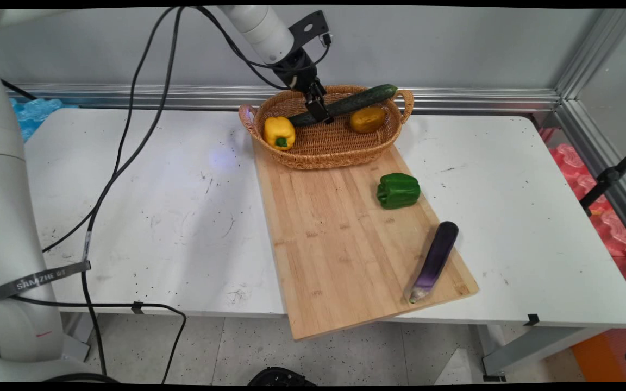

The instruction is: Pick up the cucumber from the vegetable basket

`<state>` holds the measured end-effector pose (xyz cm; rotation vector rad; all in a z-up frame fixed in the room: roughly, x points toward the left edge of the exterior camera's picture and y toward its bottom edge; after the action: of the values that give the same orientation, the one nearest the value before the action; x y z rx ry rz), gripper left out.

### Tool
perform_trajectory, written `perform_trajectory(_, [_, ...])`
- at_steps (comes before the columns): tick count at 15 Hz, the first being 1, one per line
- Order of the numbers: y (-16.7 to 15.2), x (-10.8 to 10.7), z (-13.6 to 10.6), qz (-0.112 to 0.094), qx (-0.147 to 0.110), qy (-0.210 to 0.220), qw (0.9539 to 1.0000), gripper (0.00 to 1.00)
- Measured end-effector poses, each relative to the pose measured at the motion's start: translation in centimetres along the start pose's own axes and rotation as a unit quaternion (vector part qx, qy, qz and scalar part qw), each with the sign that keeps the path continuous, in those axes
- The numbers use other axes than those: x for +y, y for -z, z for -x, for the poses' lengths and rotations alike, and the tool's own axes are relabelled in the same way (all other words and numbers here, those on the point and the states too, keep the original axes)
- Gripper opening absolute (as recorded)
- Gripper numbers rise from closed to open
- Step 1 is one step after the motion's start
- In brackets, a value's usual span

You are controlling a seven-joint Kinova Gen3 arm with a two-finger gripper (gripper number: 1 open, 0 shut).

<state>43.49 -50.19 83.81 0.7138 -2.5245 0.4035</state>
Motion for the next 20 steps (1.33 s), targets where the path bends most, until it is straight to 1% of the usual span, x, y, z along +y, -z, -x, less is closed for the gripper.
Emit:
perform_trajectory(3, [-1.5,-1.1,0.1,0.006,0.006,0.000,1.0000,1.00])
perform_trajectory(7, [-2.9,-2.3,0.3,0.006,0.012,0.002,0.9999,1.00])
perform_trajectory(14, [-4.6,-3.7,0.7,0.003,0.018,0.005,0.9998,1.00])
perform_trajectory(20, [-5.8,-4.4,1.2,0.003,0.023,0.006,0.9997,1.00])
